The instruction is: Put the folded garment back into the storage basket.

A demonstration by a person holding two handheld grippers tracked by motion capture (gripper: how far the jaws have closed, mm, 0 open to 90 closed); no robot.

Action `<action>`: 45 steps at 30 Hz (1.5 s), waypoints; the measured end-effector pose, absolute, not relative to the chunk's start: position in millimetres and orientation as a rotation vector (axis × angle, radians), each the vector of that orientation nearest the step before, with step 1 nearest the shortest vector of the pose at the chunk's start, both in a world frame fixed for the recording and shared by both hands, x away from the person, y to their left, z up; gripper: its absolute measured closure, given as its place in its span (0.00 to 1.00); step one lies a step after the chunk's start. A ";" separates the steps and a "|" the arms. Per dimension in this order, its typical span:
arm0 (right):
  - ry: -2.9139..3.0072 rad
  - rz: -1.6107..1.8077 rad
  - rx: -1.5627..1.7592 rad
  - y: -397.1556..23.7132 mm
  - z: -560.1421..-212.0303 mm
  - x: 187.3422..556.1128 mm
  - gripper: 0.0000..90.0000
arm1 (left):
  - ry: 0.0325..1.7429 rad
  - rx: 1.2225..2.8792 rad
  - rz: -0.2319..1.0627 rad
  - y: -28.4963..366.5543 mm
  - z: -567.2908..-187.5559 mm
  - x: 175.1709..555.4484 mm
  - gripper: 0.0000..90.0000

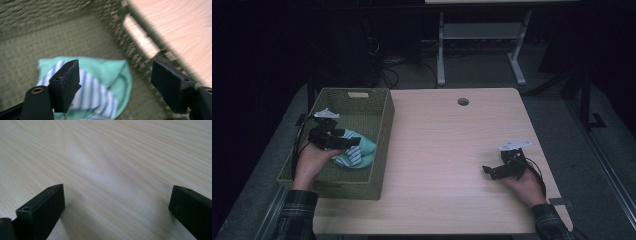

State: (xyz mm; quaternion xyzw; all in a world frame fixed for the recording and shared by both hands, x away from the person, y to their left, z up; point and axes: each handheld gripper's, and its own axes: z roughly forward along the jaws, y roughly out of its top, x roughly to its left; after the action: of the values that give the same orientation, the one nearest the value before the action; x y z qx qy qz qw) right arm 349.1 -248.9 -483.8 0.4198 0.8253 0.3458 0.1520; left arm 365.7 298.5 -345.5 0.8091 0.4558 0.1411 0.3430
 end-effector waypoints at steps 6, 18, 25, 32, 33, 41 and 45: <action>2.367 0.994 1.206 -248.9 -483.8 349.1 0.00 | 1.097 2.095 0.339 260.9 -336.2 362.0 0.20; 2.366 0.995 1.207 -248.8 -483.9 349.1 0.00 | 0.924 2.114 0.298 175.9 -340.2 351.0 0.20; 2.366 0.994 1.207 -248.8 -483.9 349.1 0.00 | 0.866 2.147 0.279 137.7 -360.5 344.7 0.20; 2.367 0.995 1.207 -248.8 -483.9 349.1 0.00 | 0.830 2.206 0.264 109.9 -390.3 340.8 0.20; 2.367 0.994 1.206 -248.8 -483.9 349.1 0.00 | 0.827 2.212 0.261 106.6 -394.0 340.0 0.20; 2.370 0.995 1.203 -248.8 -483.9 349.0 0.00 | 0.784 2.262 0.265 87.0 -429.1 335.8 0.19; 2.372 0.994 1.201 -248.9 -483.7 349.0 0.00 | 0.777 2.316 0.260 81.1 -446.6 337.4 0.19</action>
State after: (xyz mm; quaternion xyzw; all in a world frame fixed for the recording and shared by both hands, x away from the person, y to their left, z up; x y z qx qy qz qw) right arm 349.0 -248.9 -483.7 0.4183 0.8261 0.3460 0.1511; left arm 337.4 81.1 -446.6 0.8879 0.2978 0.0996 0.3361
